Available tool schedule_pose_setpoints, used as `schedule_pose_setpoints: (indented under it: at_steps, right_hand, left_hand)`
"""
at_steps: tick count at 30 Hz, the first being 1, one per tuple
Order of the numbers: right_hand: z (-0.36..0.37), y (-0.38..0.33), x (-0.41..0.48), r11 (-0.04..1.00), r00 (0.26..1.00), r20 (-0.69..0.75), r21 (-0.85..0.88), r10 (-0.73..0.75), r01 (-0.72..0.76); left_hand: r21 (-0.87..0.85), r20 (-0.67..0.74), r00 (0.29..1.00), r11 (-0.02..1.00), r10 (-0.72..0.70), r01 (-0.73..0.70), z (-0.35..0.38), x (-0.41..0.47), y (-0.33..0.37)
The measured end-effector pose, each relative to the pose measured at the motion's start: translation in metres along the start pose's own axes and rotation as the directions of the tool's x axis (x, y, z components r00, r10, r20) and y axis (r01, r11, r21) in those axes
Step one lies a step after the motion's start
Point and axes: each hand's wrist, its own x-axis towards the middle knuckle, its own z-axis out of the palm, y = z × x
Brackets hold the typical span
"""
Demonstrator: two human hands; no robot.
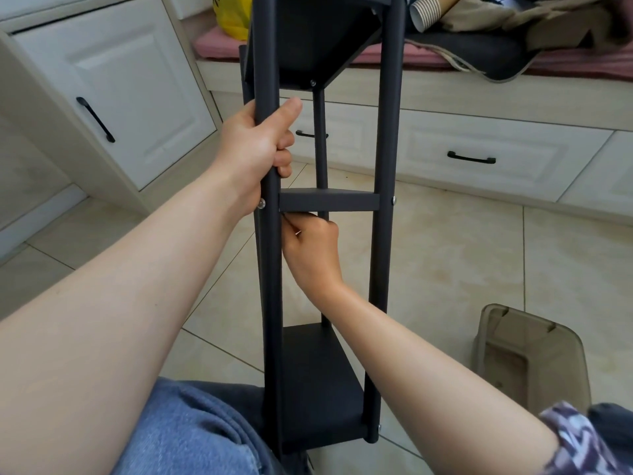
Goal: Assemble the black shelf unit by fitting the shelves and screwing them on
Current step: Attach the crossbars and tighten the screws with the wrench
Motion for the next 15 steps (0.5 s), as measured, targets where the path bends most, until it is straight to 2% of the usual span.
schedule_pose_setpoints:
  at_steps: [6,11,15]
  right_hand:
    - [-0.003,0.001,-0.003,1.000,1.000,0.019,-0.021,-0.017,0.018]
    - [-0.013,0.006,-0.012,0.990,0.992,0.111,-0.136,0.063,-0.048]
    - [-0.020,0.004,-0.019,0.988,0.983,0.148,-0.128,0.110,-0.092]
  left_hand:
    - [0.002,-0.002,1.000,1.000,-0.001,0.001,-0.002,0.001,0.000]
    - [0.000,-0.001,1.000,1.000,0.003,-0.003,-0.001,0.000,-0.001]
    - [-0.002,0.011,1.000,1.000,0.002,-0.002,-0.001,0.001,-0.002]
